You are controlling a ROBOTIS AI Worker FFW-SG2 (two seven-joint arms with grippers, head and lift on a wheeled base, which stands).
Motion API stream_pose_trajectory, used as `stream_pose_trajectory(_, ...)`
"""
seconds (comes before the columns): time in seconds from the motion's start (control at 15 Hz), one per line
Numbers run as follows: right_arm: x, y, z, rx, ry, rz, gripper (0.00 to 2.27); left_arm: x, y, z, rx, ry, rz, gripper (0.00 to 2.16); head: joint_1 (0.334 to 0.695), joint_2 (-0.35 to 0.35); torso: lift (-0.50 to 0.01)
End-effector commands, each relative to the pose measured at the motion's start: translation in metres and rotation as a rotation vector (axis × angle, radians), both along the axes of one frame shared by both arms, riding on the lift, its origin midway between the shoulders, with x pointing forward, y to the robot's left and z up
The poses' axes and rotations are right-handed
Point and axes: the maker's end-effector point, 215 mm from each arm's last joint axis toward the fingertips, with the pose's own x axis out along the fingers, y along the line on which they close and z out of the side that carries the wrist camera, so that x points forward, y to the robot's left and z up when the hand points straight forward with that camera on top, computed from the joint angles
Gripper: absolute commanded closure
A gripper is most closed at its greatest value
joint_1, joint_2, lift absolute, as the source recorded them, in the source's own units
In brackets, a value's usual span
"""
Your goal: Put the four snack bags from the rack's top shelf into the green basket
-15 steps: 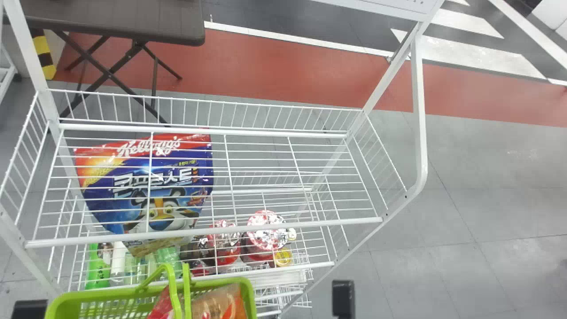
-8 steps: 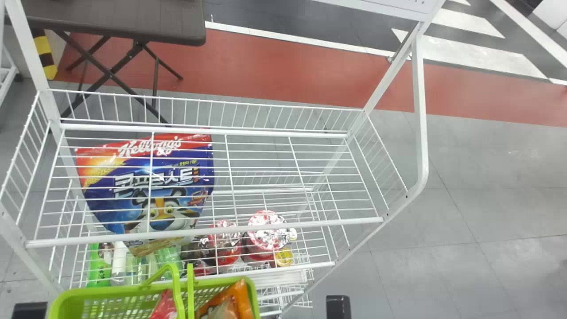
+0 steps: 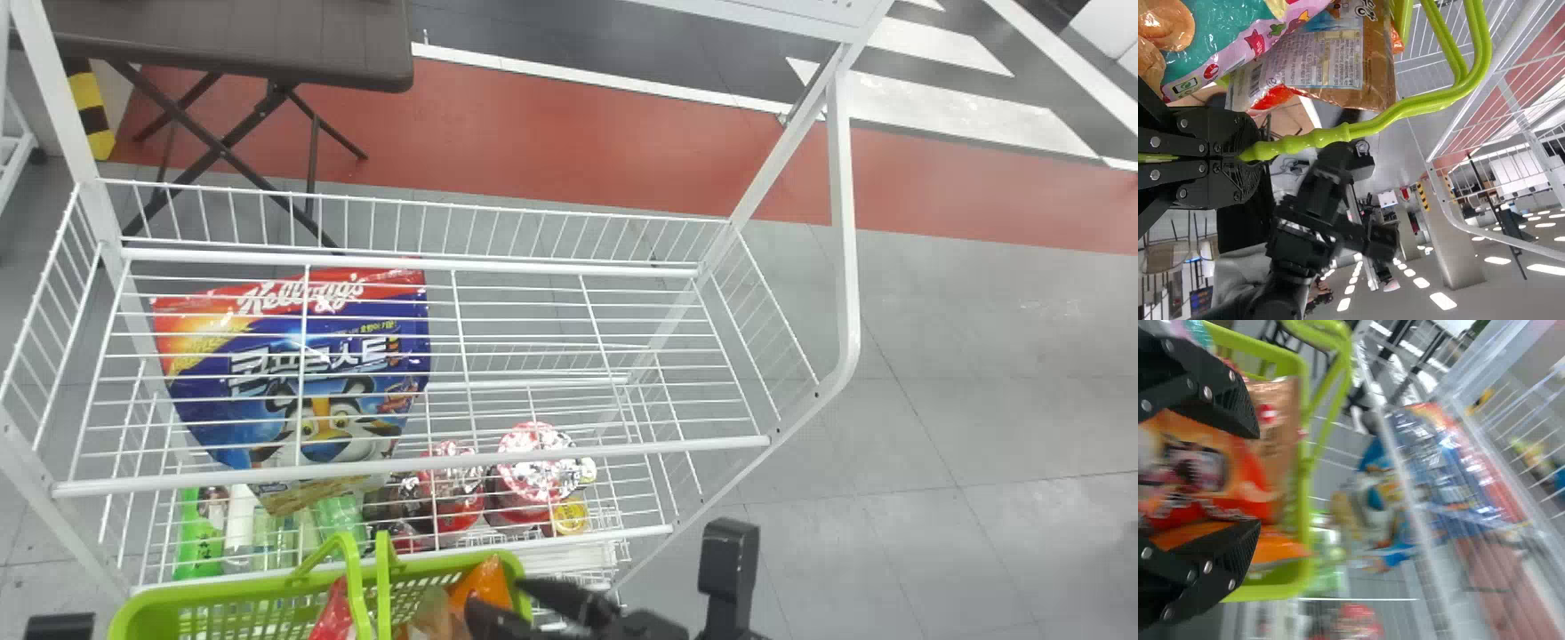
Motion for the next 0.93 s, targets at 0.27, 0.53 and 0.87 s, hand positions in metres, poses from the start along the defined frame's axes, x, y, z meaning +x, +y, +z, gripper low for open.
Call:
stream_pose_trajectory(0.27, 0.051, 0.007, 0.132, -0.197, -0.508, -0.124, 0.05, -0.002, -0.001, 0.0, -0.001, -0.004, -0.001, 2.15, 0.695, -0.35, 0.0)
stream_pose_trajectory(0.53, 0.063, -0.008, 0.153, -0.29, -0.52, -0.215, 0.05, -0.003, -0.001, -0.003, -0.006, 0.001, 0.0, 2.15, 0.695, -0.346, 0.0)
stream_pose_trajectory(0.87, 0.067, -0.023, 0.182, -0.32, -0.624, -0.25, 0.06, -0.006, -0.003, -0.006, -0.022, 0.007, -0.003, 2.15, 0.695, -0.35, 0.0)
